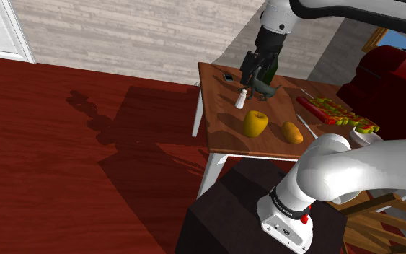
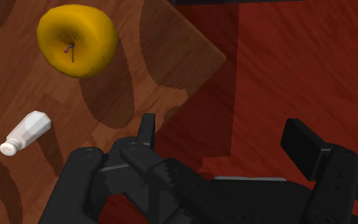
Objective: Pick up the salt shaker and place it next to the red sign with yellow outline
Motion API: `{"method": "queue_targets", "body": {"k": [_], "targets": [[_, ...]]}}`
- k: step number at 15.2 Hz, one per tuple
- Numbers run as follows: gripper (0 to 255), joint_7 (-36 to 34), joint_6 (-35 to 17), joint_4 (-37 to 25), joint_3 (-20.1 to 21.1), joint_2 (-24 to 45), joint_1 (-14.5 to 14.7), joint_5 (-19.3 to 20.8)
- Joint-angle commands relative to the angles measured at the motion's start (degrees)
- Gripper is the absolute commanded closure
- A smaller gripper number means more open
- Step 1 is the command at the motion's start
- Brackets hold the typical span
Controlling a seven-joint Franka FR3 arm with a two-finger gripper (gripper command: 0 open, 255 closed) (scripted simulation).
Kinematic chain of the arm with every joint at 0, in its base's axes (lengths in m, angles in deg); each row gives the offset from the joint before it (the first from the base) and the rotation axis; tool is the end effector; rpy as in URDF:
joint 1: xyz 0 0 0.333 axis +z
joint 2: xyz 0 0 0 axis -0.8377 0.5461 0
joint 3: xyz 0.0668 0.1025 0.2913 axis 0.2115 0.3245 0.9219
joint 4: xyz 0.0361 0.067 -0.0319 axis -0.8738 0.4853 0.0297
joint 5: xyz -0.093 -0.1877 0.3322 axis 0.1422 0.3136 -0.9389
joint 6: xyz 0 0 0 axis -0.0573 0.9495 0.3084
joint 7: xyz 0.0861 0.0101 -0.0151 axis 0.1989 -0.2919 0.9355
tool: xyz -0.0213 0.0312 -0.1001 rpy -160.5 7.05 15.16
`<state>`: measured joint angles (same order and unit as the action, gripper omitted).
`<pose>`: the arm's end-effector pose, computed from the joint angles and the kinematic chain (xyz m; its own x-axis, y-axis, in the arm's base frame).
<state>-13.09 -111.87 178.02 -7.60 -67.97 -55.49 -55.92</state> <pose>0.3099 -0.0198 0.5923 0.9954 -0.0885 0.0372 -0.0887 -0.9960 0.0054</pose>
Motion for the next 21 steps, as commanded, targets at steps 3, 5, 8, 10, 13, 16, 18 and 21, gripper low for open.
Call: {"method": "queue_targets", "body": {"k": [3, 5, 8, 10, 13, 16, 18, 21], "targets": [[0, 2.5, -2.3, 0.8, -2.1, 1.5, -0.6, 1.6], [0, 5.0, -4.7, 1.4, -4.2, 3.4, -1.2, 3.1], [0, 8.7, -8.4, 1.6, -7.4, 6.7, -2.0, 5.2], [0, 11.2, -10.9, 1.4, -9.5, 9.3, -2.5, 6.4], [0, 14.8, -14.6, 0.6, -12.7, 13.7, -3.0, 7.8], [0, 18.6, -18.2, -1.0, -15.8, 18.6, -3.4, 8.5], [0, 21.2, -20.6, -2.3, -17.8, 22.2, -3.5, 8.7], [0, 25.2, -23.9, -5.0, -20.8, 28.0, -3.6, 8.1]]}}
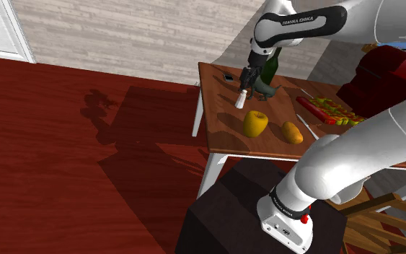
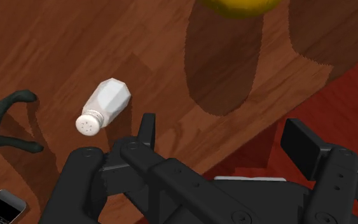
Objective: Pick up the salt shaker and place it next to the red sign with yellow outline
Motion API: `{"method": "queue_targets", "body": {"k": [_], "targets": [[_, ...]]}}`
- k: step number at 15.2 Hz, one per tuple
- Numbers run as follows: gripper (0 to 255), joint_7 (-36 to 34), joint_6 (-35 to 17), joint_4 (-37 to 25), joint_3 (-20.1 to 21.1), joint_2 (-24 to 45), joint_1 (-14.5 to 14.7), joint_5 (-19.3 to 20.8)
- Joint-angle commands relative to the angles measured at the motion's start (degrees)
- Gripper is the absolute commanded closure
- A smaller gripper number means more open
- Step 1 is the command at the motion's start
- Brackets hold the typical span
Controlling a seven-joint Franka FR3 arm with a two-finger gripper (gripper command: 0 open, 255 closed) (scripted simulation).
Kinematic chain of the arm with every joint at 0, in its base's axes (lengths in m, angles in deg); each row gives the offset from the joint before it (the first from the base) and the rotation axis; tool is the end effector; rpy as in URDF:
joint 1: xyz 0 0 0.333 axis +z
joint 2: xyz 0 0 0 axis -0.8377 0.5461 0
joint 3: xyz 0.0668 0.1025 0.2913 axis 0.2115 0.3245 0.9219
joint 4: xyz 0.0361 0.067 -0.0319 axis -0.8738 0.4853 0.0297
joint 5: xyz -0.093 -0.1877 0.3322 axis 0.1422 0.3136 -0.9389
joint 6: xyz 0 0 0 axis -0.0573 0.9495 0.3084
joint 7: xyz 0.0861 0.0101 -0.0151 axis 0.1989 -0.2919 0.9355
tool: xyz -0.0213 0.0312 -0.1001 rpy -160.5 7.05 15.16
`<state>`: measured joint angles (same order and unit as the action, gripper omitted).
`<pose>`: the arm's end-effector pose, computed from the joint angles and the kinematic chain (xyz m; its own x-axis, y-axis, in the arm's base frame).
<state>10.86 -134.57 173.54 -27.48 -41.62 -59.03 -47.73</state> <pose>0.4084 -0.2153 0.4768 0.9999 -0.0004 0.0121 -0.0011 -0.9984 0.0558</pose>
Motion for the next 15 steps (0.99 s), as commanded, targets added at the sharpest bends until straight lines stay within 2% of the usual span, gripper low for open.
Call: {"method": "queue_targets", "body": {"k": [1, 6, 11, 15], "targets": [[0, 2.7, -2.2, -1.5, -1.8, 3.6, -0.1, -0.5], [0, 10.5, -6.7, -7.7, -5.9, 14.5, -0.6, -4.3], [0, 18.9, -9.4, -15.8, -7.9, 26.3, -2.8, -10.5], [0, 20.0, -11.6, -15.4, -7.7, 28.4, -3.5, -11.8]]}}
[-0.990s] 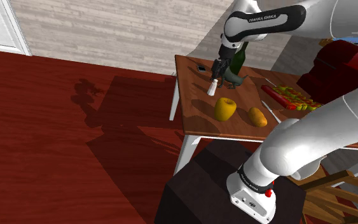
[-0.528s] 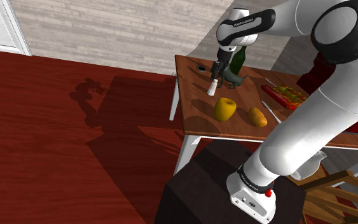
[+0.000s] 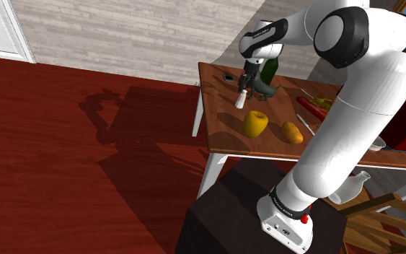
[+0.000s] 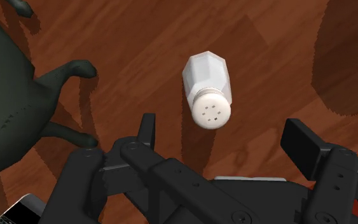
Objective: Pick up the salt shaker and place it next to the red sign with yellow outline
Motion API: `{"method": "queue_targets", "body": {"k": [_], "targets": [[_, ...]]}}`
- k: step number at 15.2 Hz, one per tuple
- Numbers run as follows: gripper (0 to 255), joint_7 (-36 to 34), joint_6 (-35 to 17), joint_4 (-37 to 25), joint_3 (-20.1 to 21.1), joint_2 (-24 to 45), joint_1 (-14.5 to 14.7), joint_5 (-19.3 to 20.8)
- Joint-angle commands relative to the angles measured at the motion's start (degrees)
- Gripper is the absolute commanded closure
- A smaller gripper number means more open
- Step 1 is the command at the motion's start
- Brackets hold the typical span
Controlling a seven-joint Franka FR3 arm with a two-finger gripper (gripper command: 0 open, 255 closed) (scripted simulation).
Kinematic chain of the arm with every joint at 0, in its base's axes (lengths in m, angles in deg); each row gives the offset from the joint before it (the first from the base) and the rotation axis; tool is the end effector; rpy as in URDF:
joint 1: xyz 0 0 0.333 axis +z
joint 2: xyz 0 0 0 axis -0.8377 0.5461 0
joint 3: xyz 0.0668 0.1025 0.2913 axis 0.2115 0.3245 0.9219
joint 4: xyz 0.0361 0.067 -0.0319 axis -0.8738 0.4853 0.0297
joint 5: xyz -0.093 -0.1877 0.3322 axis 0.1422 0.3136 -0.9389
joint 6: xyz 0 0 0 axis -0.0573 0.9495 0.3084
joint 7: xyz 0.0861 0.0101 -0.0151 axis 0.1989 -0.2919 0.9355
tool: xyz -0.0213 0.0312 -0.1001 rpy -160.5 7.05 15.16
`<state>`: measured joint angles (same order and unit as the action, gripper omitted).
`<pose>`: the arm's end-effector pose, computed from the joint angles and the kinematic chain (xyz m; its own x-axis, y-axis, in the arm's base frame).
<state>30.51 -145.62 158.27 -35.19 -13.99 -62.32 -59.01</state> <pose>0.4755 -0.3383 0.3925 0.9983 0.0581 -0.0073 0.0586 -0.9943 0.0887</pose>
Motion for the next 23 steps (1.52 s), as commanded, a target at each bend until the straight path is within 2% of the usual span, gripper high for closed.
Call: {"method": "queue_targets", "body": {"k": [1, 4, 12, 13, 23], "targets": [[0, 0.6, -1.2, 0.1, 0.1, 1.2, -0.3, -0.7], [0, 1.3, -3.6, 1.1, 0.3, 2.9, -0.7, -1.8], [0, 1.3, -3.6, 1.1, 0.3, 2.9, -0.7, -1.8], [255, 1.3, -3.6, 1.1, 0.3, 2.9, -0.7, -1.8], [255, 1.1, -3.0, 0.8, 0.2, 2.4, -0.6, -1.5]]}}
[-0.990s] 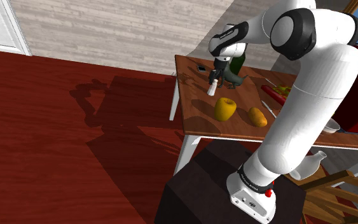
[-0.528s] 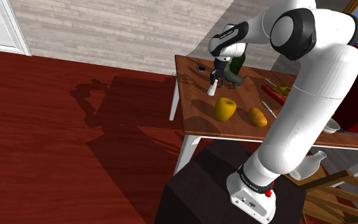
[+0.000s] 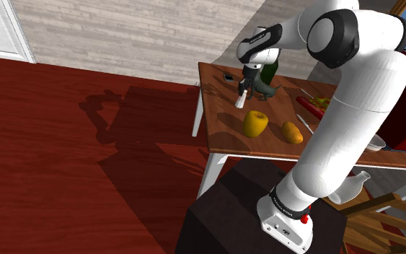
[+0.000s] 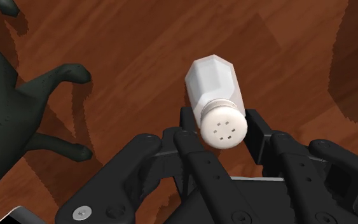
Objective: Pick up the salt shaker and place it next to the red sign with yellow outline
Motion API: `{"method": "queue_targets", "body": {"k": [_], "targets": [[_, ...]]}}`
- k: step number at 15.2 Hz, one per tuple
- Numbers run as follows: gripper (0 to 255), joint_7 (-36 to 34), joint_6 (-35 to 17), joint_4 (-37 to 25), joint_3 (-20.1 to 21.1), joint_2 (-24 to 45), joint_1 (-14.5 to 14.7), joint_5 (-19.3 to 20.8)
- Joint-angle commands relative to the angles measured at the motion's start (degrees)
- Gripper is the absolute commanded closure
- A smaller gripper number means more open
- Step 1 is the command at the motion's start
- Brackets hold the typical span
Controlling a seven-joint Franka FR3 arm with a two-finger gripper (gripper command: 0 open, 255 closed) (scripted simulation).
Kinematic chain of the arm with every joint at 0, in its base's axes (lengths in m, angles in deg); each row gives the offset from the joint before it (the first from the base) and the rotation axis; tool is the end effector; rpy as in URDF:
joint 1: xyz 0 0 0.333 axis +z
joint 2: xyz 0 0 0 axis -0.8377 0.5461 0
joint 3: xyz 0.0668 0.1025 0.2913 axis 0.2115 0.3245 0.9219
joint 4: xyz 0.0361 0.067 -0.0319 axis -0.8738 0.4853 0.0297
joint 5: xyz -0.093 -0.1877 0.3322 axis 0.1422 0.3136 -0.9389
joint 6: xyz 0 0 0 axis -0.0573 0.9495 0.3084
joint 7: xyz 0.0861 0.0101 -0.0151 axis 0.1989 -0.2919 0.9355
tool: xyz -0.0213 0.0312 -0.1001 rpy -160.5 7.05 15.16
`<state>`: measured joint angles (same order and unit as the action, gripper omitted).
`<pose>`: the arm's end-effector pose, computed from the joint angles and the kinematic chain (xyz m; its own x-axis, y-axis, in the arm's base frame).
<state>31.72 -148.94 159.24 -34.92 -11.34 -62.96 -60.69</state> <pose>0.4770 -0.3422 0.3664 0.9982 0.0587 -0.0071 0.0591 -0.9943 0.0892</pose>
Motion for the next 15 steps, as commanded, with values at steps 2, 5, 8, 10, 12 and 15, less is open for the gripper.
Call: {"method": "queue_targets", "body": {"k": [2, 5, 8, 10, 12, 15], "targets": [[255, -0.4, 1.8, -0.8, -0.2, -1.0, 0.2, 0.7], [255, -0.7, 3.9, -2.0, -0.3, -2.2, 0.4, 1.4], [255, -1.1, 6.0, -3.2, -0.5, -3.2, 0.6, 2.0], [255, -1.2, 7.4, -4.1, -0.5, -3.9, 0.7, 2.4], [255, -1.4, 8.9, -5.0, -0.6, -4.5, 0.8, 2.7], [255, -1.6, 11.1, -6.5, -0.6, -5.3, 0.9, 3.2]]}}
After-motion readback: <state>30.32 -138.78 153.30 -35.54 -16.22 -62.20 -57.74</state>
